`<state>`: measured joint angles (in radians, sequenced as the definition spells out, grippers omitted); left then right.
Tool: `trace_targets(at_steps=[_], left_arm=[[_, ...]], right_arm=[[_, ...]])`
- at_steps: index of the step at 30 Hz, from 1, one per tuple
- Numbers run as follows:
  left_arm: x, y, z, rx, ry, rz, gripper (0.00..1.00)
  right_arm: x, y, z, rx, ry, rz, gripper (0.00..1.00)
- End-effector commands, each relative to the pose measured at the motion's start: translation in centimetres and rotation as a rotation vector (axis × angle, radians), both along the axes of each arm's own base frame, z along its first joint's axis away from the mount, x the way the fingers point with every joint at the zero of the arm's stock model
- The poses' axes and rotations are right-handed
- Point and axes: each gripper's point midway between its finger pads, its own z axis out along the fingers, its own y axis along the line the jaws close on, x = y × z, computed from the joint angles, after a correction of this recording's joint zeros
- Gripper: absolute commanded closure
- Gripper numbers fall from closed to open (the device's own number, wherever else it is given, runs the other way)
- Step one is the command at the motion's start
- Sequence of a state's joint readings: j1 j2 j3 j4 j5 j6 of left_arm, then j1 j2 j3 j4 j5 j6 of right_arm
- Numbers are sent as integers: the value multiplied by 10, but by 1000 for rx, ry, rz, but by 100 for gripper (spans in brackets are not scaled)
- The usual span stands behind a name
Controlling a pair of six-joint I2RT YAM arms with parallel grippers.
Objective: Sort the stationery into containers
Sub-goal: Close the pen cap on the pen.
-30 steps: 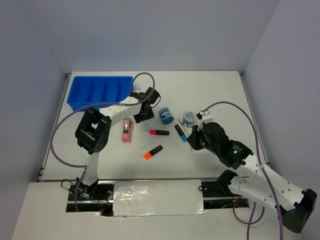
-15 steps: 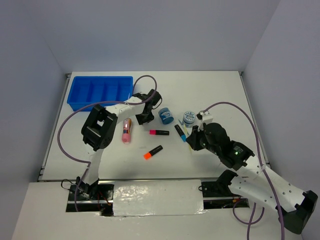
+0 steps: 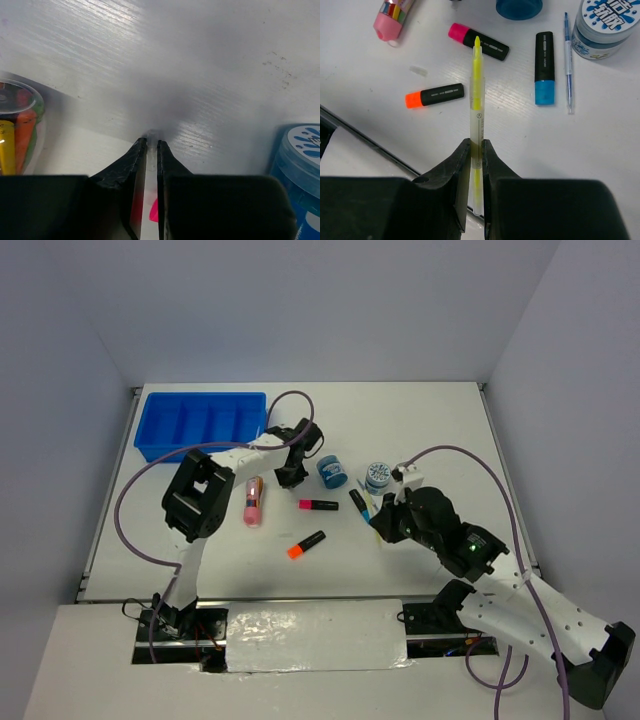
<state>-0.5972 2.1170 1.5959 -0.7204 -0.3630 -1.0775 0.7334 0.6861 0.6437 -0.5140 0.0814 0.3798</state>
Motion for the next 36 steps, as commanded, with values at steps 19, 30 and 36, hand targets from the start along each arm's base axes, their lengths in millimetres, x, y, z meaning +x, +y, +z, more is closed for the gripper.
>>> trace_targets(at_steps=[19,30,36], left_arm=[[-96,-55,311,-876,-1038,-605,100],[-150,-45,348,-1031,-1174,-737,100],[-157,-42,351,-1037,-1190,-754,100]], right_arm=[[-46,96,100,680,-172,368,100],[-41,126,129,628,-264,308,100],[-35,125,123,573,-266,260,100]])
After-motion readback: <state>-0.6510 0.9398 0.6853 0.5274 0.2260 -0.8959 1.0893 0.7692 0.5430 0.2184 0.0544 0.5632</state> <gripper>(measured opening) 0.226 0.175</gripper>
